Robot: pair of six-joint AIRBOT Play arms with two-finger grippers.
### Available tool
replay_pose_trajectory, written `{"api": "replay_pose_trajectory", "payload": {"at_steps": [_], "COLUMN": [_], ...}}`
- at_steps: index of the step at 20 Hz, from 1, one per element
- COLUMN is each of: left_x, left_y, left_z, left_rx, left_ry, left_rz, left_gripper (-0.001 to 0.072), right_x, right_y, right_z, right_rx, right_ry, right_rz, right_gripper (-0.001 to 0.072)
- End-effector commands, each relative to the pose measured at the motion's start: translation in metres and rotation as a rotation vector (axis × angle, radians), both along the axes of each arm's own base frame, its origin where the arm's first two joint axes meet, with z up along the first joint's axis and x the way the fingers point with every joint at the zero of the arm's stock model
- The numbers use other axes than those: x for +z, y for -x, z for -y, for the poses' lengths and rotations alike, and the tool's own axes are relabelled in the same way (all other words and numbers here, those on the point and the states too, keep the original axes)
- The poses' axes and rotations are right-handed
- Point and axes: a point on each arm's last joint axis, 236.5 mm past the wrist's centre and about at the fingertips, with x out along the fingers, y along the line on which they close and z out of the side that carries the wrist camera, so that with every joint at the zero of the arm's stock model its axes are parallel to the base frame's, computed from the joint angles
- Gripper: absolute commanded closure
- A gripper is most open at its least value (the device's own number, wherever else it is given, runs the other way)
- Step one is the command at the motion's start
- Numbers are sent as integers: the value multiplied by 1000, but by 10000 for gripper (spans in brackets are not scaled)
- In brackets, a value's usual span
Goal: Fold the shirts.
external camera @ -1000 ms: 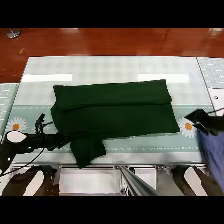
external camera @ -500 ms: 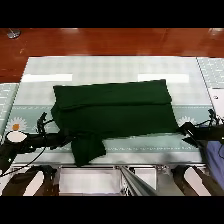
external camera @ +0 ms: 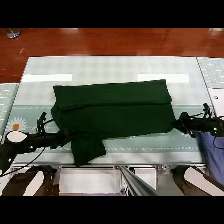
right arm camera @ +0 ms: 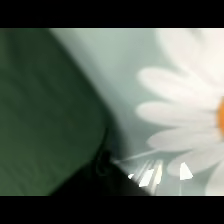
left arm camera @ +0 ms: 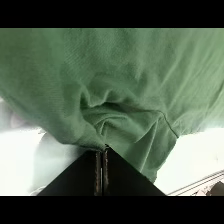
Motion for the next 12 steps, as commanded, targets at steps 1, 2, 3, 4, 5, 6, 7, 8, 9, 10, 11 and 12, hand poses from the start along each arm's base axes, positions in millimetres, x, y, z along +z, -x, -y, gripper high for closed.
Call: {"api": "replay_pose_trajectory", "payload": {"at_steps": [1, 2, 3, 4, 5, 6, 7, 8, 9, 10, 11, 12], "left_x": [7, 16, 26, 38, 50, 61, 70, 75, 77, 75, 70, 67], "left_y": [-9, -13, -18, -25, -36, -47, -59, -72, -85, -99, -114, -128], "left_z": [-1, 0, 2, 3, 1, -1, -5, -9, -14, -19, -24, -27], "left_rx": [0, -13, -33, -68, -81, -75, -65, -50, -31, -12, 4, -4], "left_ry": [-3, 2, 11, 9, 1, -8, -18, -29, -41, -52, -60, -68], "left_rz": [27, 42, 58, 98, 143, 177, 207, 227, 238, 237, 226, 225], "left_gripper": [681, 681, 680, 681, 681, 681, 681, 681, 682, 681, 681, 681], "right_x": [15, 20, 27, 35, 42, 49, 55, 61, 66, 69, 72, 73], "right_y": [-9, -8, -9, -13, -21, -30, -39, -49, -60, -73, -89, -106], "right_z": [-10, -9, -8, -5, -1, 2, 2, 0, -5, -8, -9, -8], "right_rx": [106, 140, 175, 189, 186, 185, 198, 219, 242, 256, 254, 242], "right_ry": [-42, -38, -34, -29, -18, -3, 21, 47, 61, 78, 94, 110], "right_rz": [69, 68, 72, 84, 106, 127, 148, 170, 189, 208, 224, 237], "right_gripper": [689, 689, 689, 689, 689, 689, 689, 689, 689, 689, 689, 689]}}
